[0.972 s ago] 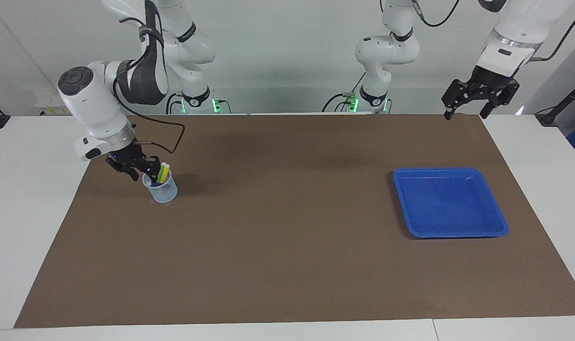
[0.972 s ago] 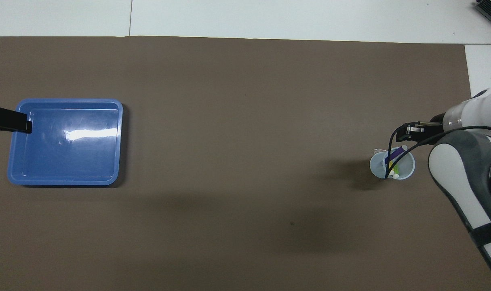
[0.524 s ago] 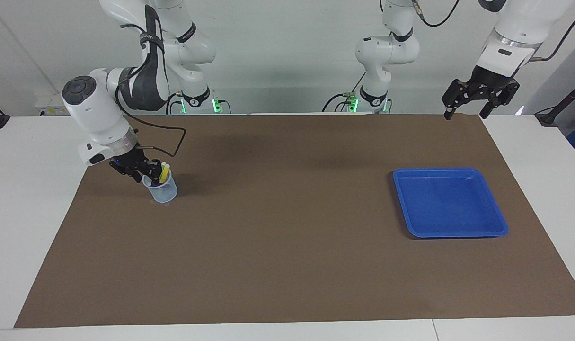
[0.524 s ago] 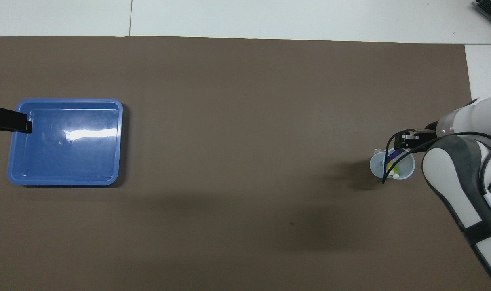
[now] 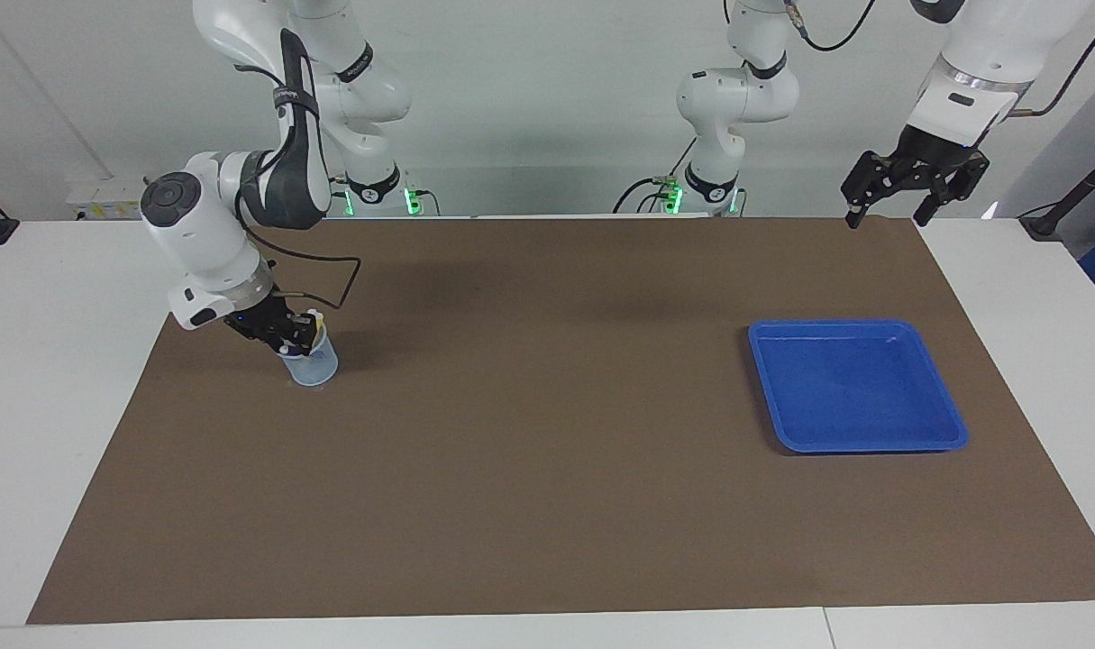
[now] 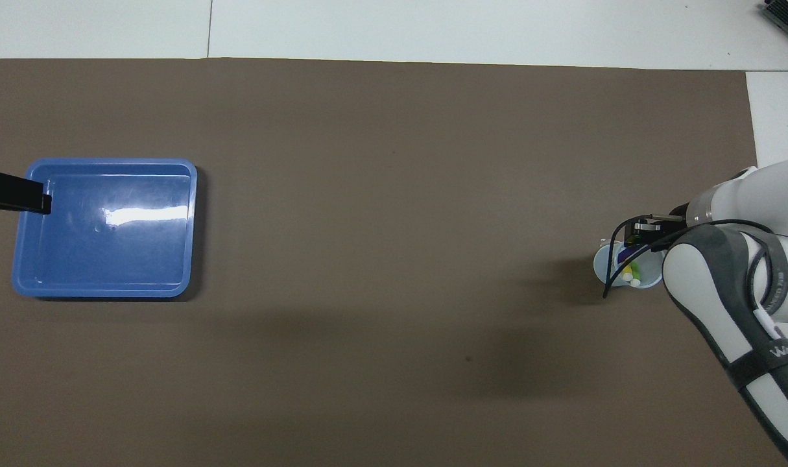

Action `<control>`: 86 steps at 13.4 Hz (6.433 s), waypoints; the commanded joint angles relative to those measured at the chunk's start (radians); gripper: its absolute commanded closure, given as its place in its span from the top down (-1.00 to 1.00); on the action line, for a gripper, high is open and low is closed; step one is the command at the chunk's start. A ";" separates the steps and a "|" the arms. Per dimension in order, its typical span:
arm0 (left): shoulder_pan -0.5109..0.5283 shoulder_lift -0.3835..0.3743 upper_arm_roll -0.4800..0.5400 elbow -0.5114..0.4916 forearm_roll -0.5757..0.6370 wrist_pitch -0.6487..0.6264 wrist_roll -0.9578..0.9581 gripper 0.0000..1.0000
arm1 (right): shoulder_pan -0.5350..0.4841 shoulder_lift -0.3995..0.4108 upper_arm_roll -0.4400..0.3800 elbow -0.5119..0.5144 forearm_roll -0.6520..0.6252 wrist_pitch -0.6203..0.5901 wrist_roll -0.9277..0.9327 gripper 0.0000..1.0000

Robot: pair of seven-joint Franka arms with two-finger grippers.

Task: Right arm passes pens to left for tray arrangement
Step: 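Reach the right gripper down into the white cup and grasp the purple pen, then lift the purple pen with the right gripper while the left gripper approaches, then close the left gripper on the purple pen held by the right gripper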

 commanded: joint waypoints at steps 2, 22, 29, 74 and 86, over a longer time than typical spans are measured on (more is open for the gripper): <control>0.006 -0.022 0.001 -0.022 -0.016 -0.005 -0.002 1.00 | -0.015 -0.007 0.007 -0.018 0.017 0.026 -0.021 -0.14; 0.004 -0.053 -0.004 -0.066 -0.158 -0.137 -0.241 1.00 | -0.009 -0.065 0.065 0.464 0.083 -0.402 -0.052 -1.00; -0.007 -0.085 -0.004 -0.138 -0.480 -0.108 -0.938 1.00 | 0.196 -0.133 0.108 0.389 0.271 -0.243 0.466 -1.00; -0.554 -0.229 -0.029 -0.733 -0.743 1.081 -1.944 0.22 | 0.617 -0.248 0.115 0.015 0.274 0.468 1.086 -1.00; -0.543 -0.234 -0.026 -0.715 -0.741 1.021 -1.938 -1.00 | 0.613 -0.245 0.115 0.018 0.274 0.469 1.086 -1.00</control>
